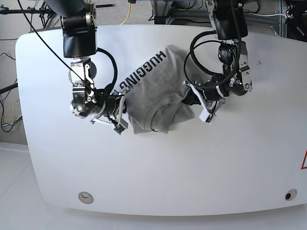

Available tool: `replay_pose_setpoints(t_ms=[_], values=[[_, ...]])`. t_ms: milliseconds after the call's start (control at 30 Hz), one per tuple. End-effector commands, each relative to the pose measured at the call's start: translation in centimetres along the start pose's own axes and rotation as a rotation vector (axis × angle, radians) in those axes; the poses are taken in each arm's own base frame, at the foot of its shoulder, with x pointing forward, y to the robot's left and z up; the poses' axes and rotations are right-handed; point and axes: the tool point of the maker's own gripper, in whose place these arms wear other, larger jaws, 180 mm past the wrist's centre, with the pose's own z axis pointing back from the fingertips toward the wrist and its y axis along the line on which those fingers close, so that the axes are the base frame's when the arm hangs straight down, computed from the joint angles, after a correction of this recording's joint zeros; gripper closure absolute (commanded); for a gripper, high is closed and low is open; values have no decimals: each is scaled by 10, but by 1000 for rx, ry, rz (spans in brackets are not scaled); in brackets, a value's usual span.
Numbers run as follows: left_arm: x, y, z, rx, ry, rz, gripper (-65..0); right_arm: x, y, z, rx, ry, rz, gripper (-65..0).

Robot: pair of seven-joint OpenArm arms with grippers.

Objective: Fold the T-shirt properly

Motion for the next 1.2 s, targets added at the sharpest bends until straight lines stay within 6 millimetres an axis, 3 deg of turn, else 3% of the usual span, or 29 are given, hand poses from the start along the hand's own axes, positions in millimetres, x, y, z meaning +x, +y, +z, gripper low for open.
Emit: replay_pose_setpoints(t_ms=[0,267,533,900,1167], values=[[12,5,-4,3,2,-20,0,-16,-8,8,-37,48,3,-6],[26,5,-11,-13,-13,-21,0,-47,-3,19,-65,48,-54,-6],[42,-4,-15,-31,-29,-63,0,-66,19,28,-60,43,-57,-6],[55,-24,-24,-72,-70,-129,0,-60,42,45,-70,-8,-15,-6],[53,-5,-14,-33,-56,-147,0,-54,37,55,-104,-26,9,-6]])
